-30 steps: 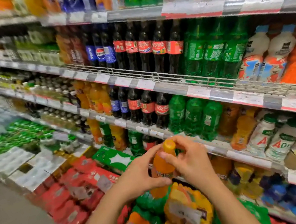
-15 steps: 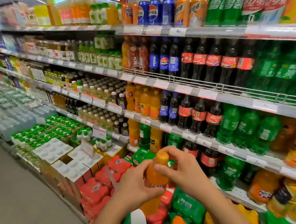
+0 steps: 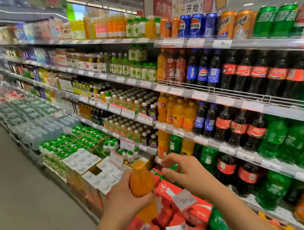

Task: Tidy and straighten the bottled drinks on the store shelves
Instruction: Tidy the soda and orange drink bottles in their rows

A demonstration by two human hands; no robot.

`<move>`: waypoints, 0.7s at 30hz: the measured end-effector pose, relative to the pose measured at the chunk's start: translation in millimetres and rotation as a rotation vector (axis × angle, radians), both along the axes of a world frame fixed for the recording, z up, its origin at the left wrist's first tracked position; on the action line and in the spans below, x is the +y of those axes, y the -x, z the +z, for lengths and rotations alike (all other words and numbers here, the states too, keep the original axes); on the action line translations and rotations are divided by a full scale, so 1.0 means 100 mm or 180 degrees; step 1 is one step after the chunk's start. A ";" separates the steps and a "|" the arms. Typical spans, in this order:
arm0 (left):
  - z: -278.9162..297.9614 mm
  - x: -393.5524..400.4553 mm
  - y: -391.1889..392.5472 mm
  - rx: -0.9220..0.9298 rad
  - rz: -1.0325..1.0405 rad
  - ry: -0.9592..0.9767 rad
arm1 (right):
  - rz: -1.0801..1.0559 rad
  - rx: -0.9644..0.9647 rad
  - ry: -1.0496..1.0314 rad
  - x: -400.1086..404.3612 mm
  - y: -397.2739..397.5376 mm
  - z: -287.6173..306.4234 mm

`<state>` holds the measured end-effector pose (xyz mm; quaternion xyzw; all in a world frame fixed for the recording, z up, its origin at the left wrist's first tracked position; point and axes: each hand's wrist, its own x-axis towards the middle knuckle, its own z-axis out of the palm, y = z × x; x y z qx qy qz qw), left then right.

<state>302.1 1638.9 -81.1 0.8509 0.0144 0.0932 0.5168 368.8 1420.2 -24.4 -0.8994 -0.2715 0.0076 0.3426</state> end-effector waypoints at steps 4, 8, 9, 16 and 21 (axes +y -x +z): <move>0.00 0.25 -0.16 0.0109 0.0125 0.0125 | -0.0003 0.0099 0.1148 0.08 -0.41 -0.18; 0.00 0.44 -0.39 0.0107 0.0114 0.0148 | -0.0022 0.0690 0.1321 0.07 -0.87 -0.36; -0.01 0.48 -0.46 0.0122 0.0108 0.0125 | -0.0020 0.0803 0.1375 0.07 -1.00 -0.42; -0.07 0.82 -1.22 0.0378 0.0018 -0.0255 | -0.0171 0.1170 0.1133 0.14 -2.09 -0.79; 0.02 1.05 -1.94 0.0492 -0.0127 -0.0451 | -0.0462 0.1038 0.0658 0.28 -3.00 -0.88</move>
